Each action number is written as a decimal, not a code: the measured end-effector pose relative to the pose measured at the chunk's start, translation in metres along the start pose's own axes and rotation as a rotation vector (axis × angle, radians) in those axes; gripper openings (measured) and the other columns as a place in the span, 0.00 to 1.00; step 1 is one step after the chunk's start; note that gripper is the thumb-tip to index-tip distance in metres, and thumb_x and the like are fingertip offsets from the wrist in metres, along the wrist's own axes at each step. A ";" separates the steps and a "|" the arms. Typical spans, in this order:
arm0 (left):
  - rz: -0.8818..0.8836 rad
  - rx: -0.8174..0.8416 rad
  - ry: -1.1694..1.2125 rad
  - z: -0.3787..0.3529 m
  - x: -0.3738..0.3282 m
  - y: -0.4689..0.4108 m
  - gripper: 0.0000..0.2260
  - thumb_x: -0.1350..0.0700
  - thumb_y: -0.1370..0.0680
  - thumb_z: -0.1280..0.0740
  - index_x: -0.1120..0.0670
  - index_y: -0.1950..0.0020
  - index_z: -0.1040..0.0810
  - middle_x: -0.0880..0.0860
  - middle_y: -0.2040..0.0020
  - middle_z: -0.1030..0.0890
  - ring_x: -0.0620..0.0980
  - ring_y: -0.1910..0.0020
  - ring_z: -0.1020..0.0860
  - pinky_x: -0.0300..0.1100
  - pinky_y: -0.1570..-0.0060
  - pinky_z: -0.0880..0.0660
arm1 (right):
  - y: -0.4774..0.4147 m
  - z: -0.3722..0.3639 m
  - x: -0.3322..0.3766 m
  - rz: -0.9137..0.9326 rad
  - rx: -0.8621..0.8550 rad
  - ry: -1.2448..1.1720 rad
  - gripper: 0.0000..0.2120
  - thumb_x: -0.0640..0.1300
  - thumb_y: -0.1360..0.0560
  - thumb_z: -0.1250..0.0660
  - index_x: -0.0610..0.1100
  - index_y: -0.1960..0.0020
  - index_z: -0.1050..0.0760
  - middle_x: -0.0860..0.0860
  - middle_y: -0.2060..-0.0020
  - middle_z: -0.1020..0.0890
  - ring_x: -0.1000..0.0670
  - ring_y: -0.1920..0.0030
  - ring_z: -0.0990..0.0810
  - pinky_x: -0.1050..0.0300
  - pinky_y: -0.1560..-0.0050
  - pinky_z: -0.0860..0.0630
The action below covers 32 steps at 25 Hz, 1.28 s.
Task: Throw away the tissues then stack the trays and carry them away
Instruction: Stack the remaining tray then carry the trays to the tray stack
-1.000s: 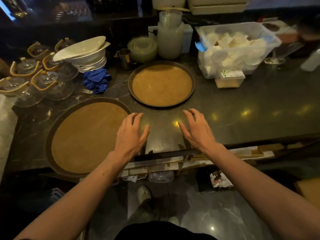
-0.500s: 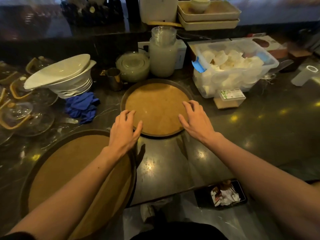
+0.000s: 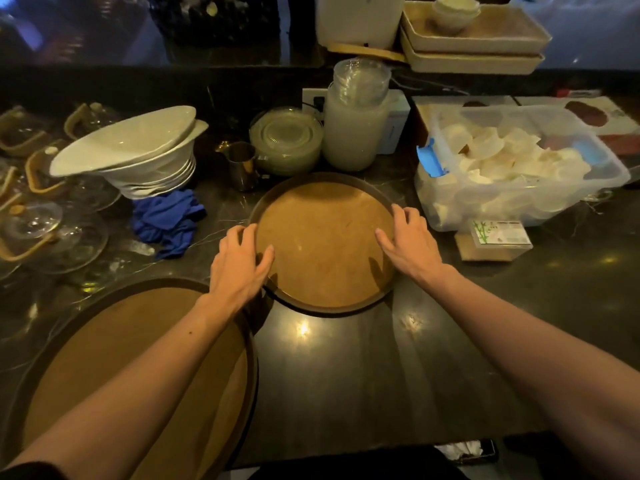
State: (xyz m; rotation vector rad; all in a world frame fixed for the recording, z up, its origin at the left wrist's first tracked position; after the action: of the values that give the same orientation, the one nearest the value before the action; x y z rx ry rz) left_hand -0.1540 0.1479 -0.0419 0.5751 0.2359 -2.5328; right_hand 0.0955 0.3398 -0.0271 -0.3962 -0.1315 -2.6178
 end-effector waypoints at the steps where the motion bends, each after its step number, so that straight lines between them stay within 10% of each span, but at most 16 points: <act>1: 0.028 0.001 -0.012 -0.003 0.002 -0.003 0.26 0.40 0.21 0.42 0.51 0.27 0.37 0.58 0.30 0.34 0.58 0.35 0.31 0.52 0.45 0.28 | -0.008 -0.002 -0.005 -0.010 0.010 -0.005 0.30 0.58 0.21 0.41 0.43 0.25 0.41 0.39 0.30 0.33 0.38 0.33 0.31 0.44 0.40 0.27; 15: 0.351 0.155 0.019 -0.054 0.021 -0.053 0.38 0.36 0.24 0.38 0.55 0.23 0.49 0.62 0.32 0.36 0.63 0.38 0.27 0.58 0.44 0.26 | -0.063 -0.047 -0.052 -0.213 0.170 -0.086 0.35 0.60 0.23 0.38 0.41 0.25 0.42 0.39 0.32 0.33 0.38 0.35 0.28 0.41 0.41 0.27; 32: 0.271 -0.032 0.213 -0.024 0.012 -0.024 0.33 0.41 0.27 0.30 0.59 0.31 0.36 0.59 0.38 0.32 0.56 0.42 0.28 0.48 0.46 0.29 | -0.007 -0.020 -0.049 -0.259 0.025 -0.296 0.35 0.61 0.27 0.32 0.41 0.29 0.36 0.42 0.36 0.28 0.41 0.37 0.27 0.43 0.39 0.27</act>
State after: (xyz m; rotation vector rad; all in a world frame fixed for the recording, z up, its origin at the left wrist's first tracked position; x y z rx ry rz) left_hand -0.1677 0.1689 -0.0675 0.8077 0.2556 -2.2046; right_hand 0.1283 0.3652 -0.0611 -0.8046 -0.3338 -2.7894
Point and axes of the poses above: each hand's wrist, its own y-axis away from the middle knuckle, its own z-axis out of the back of the hand, x = y × z, the point moved 2 cm from there along -y, towards the middle knuckle
